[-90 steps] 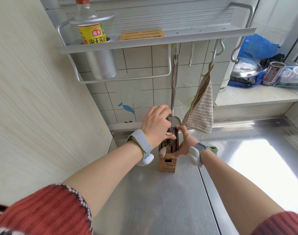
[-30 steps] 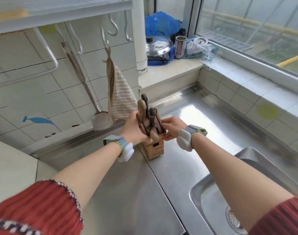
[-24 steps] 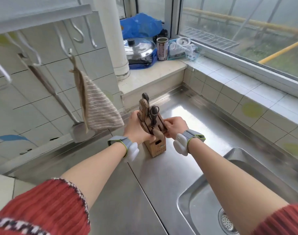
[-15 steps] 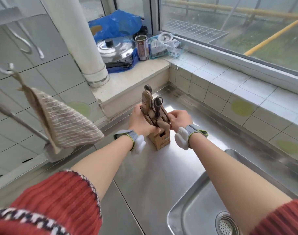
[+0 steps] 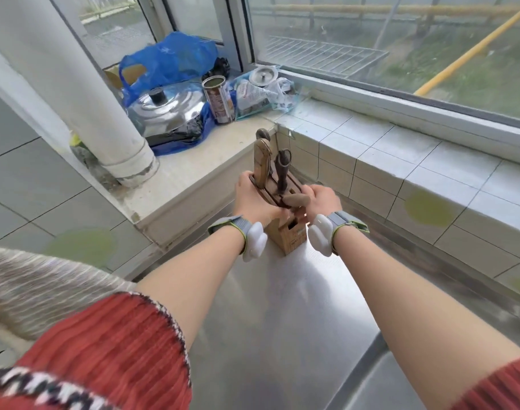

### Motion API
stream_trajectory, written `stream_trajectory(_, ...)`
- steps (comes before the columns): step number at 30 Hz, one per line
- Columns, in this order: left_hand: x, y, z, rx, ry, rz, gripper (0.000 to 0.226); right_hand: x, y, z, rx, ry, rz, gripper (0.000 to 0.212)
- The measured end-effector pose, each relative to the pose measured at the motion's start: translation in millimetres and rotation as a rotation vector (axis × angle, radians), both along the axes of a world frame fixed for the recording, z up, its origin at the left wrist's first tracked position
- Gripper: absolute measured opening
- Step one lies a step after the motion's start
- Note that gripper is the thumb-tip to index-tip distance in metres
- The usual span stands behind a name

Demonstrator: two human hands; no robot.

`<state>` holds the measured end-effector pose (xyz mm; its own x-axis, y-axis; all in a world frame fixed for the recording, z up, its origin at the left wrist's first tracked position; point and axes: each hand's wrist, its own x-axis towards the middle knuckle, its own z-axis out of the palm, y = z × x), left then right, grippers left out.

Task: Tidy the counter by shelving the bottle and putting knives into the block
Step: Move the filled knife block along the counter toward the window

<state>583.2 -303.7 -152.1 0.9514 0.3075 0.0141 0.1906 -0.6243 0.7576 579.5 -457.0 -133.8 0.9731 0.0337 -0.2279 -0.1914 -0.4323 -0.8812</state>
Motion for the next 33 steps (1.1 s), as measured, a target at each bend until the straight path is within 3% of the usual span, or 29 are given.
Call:
stream_trajectory(7,39.7,-16.4,14.9,-0.049,-0.025,0.035,0.098,52.6,-5.9,-2.4,0.016,0.006,-0.005,0.037)
stream_trajectory(13,58.0,-18.5,24.0,-0.08,-0.074,0.038,0.08,84.6,-5.7,-2.8,0.033,0.023,0.024,0.034)
stream_trajectory(17,68.4,-17.1,26.6,-0.044,-0.046,0.041,0.098,99.4,-1.0,-5.1,0.042,0.013,0.029,0.032)
stream_trajectory(33,79.3,-22.1,26.1,-0.048,-0.05,0.05,0.097,115.9,1.7,-7.7,0.061,-0.011,-0.05,0.032)
